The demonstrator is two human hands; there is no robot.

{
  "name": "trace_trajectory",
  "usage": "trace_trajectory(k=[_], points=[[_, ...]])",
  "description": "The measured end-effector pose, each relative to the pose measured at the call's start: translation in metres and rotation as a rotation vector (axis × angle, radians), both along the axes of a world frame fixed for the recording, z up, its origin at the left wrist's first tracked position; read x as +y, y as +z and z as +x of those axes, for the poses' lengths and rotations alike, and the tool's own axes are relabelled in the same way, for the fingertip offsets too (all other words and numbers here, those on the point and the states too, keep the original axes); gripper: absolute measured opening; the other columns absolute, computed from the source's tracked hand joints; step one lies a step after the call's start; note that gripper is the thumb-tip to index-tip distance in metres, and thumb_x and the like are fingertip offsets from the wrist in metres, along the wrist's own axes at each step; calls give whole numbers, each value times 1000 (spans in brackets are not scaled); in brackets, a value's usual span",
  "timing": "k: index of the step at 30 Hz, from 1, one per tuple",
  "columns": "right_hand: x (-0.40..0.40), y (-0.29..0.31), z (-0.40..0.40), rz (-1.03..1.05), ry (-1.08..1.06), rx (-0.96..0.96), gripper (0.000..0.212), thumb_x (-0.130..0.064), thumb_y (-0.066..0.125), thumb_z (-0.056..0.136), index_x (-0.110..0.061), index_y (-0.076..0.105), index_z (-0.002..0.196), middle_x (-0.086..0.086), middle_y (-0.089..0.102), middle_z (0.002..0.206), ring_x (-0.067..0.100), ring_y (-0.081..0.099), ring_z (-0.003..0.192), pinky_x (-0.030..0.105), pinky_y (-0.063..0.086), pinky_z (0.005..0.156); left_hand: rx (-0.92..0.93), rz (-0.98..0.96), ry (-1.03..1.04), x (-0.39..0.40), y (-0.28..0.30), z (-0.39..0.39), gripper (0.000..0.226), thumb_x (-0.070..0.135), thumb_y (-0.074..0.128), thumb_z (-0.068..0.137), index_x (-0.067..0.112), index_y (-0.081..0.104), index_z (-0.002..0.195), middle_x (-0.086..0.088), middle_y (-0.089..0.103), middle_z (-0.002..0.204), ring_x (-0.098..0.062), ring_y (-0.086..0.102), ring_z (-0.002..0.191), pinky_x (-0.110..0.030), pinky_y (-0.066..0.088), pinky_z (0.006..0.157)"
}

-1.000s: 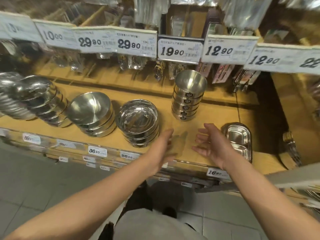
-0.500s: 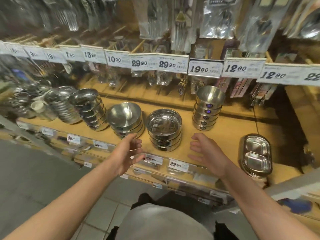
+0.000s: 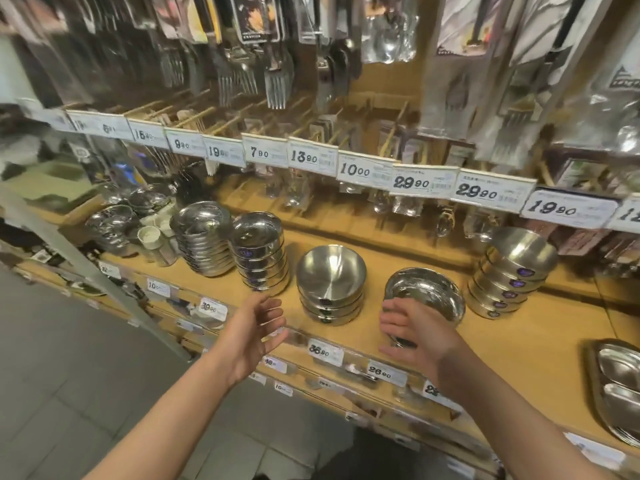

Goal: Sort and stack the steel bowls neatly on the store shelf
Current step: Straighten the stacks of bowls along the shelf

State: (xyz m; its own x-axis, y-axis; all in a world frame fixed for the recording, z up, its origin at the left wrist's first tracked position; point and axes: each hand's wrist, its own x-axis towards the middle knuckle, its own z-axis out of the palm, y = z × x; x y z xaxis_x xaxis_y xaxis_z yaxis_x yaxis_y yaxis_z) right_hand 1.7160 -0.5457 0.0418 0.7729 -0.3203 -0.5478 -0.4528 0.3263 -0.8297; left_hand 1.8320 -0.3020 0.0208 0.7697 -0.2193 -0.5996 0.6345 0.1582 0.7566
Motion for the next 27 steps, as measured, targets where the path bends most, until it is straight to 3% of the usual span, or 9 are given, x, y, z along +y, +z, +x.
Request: trace_trajectory(k=[4,8,14,20,24,27], points=[[73,3,56,-1,19,56,25,-30,56,103,-14,64,120,9,67,121,21,65,109,41,63,80,18,-5,35,74,7,44,29,34,53,98,8,66,103,-7,58,94,-21,58,88,-40,55,85],[154,6,118,106,55,162,26,-24,58,102,-7,60,122,13,63,116,25,60,107,36,58,61,21,34,49,140,14,94,28,35,52,99,11,66,100,-5,59,92,-20,58,88,-37,55,81],[223,-9,174,80,82,135,35,-38,66,96,-15,61,122,6,66,119,21,65,108,46,62,82,47,44,78,195,14,153,25,34,50,100,12,61,100,-4,56,89,-18,57,83,-40,51,89],[255,-28,223,115,101,79,33,-48,59,98,-26,55,123,-2,62,121,10,61,104,41,63,82,43,111,94,215,1,202,29,37,50,101,11,63,101,-8,54,94,-21,55,88,-35,54,70],[274,-36,256,145,89,103,54,-50,48,103,-22,44,149,5,49,147,21,54,127,45,57,96,23,155,72,223,-9,237,31,40,49,101,12,61,109,-8,57,100,-20,56,89,-37,54,68],[285,-47,273,168,55,-37,50,-45,41,106,-40,29,155,1,28,164,25,35,145,47,52,100,3,170,-14,225,-17,267,37,46,47,101,15,58,118,-5,59,109,-19,56,97,-38,51,75]])
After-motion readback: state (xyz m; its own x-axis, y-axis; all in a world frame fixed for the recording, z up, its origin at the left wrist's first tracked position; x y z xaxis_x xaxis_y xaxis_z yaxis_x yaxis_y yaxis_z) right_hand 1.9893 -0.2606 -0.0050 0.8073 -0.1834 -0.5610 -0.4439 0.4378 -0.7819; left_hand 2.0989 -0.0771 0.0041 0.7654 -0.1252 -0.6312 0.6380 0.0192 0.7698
